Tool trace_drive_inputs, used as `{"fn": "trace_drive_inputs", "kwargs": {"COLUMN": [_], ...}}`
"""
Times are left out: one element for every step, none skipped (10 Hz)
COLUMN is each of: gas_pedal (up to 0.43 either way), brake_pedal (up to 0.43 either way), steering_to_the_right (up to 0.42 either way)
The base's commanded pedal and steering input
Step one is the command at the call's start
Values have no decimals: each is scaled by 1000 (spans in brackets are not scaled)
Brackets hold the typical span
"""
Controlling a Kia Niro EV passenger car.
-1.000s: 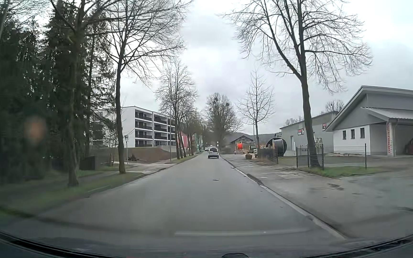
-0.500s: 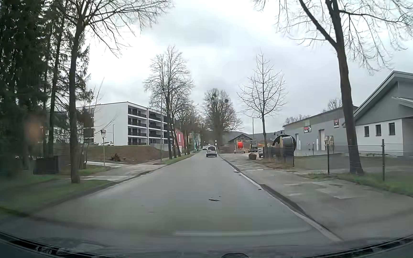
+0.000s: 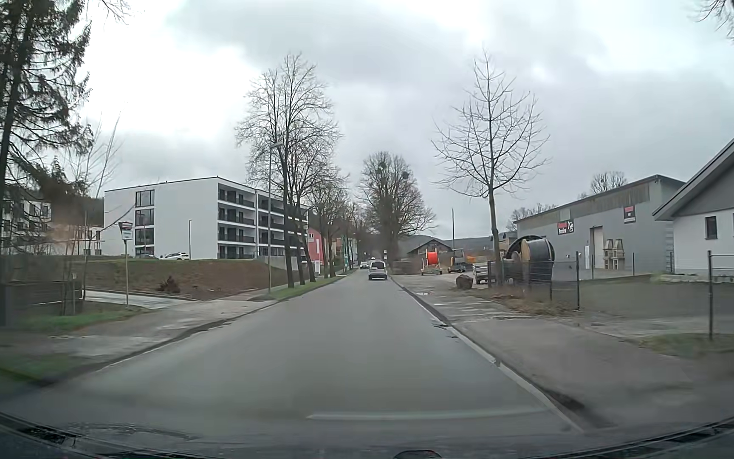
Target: Follow the waypoints while adhering to traffic rules and regulations
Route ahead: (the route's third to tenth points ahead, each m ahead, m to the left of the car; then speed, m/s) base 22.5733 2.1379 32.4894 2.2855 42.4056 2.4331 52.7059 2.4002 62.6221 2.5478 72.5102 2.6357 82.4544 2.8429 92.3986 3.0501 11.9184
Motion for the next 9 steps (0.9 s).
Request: {"fn": "trace_drive_inputs", "kwargs": {"gas_pedal": [150, 157, 169, 177, 177, 177, 177, 177, 177], "brake_pedal": [0, 0, 0, 0, 0, 0, 0, 0, 0], "steering_to_the_right": [-7, -2, 1, 1, 1, 1, 1, 1, 1]}}
